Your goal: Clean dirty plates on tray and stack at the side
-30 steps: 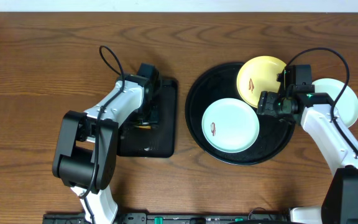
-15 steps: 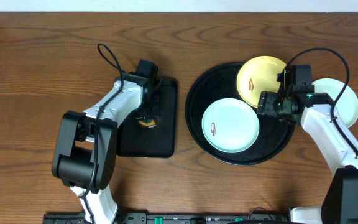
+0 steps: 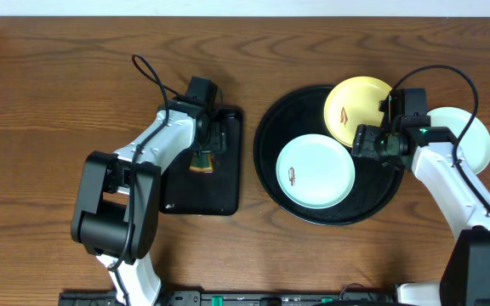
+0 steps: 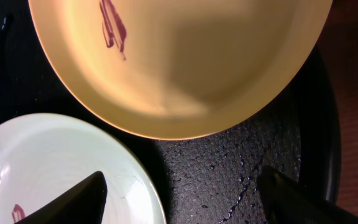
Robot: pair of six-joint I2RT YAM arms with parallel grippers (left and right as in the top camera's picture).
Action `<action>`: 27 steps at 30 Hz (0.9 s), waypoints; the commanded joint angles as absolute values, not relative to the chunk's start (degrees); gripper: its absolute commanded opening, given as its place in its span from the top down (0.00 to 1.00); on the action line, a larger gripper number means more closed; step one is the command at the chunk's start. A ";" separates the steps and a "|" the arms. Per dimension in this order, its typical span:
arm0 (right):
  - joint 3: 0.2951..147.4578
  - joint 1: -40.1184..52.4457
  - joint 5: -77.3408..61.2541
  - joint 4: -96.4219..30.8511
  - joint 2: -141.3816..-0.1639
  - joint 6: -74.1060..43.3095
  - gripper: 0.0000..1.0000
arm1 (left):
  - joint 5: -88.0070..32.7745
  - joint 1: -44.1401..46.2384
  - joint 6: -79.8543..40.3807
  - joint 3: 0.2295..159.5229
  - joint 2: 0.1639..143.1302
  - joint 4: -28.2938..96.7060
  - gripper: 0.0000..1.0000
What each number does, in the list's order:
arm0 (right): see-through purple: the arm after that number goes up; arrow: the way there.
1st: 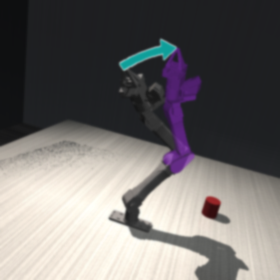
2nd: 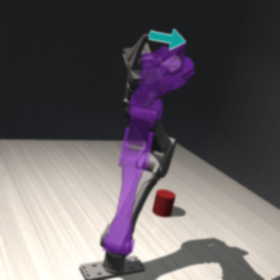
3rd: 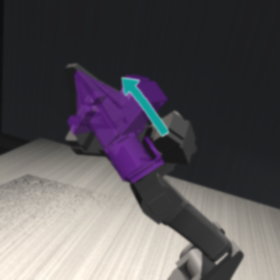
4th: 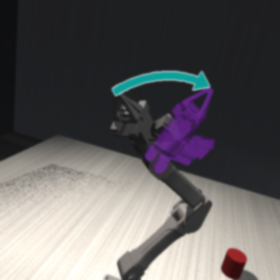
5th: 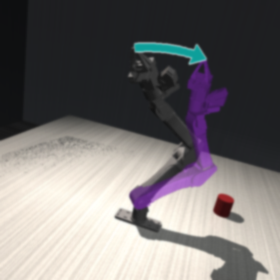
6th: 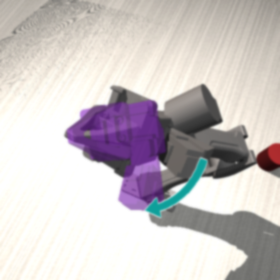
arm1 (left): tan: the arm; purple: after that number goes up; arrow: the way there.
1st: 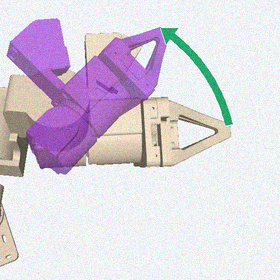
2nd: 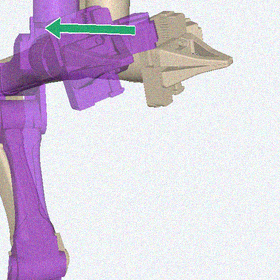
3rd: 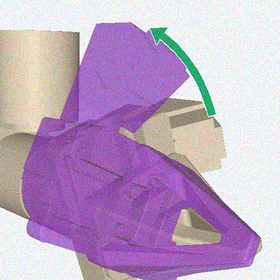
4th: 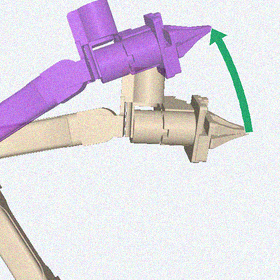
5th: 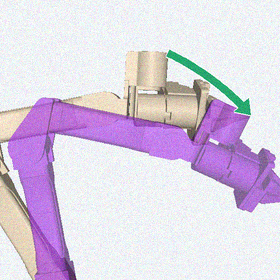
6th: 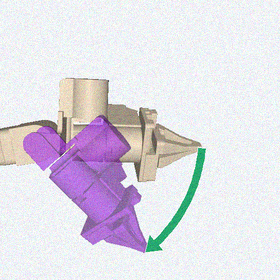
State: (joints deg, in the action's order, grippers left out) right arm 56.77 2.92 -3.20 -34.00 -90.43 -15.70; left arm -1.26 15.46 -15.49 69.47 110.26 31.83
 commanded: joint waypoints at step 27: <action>56.40 2.35 -3.25 -33.85 -91.09 -15.62 0.22 | -2.33 15.18 -15.33 67.81 104.92 36.84 0.36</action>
State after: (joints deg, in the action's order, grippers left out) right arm 56.71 2.92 -3.20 -33.98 -90.43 -15.73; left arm -1.61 15.42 -15.22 69.19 104.90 36.99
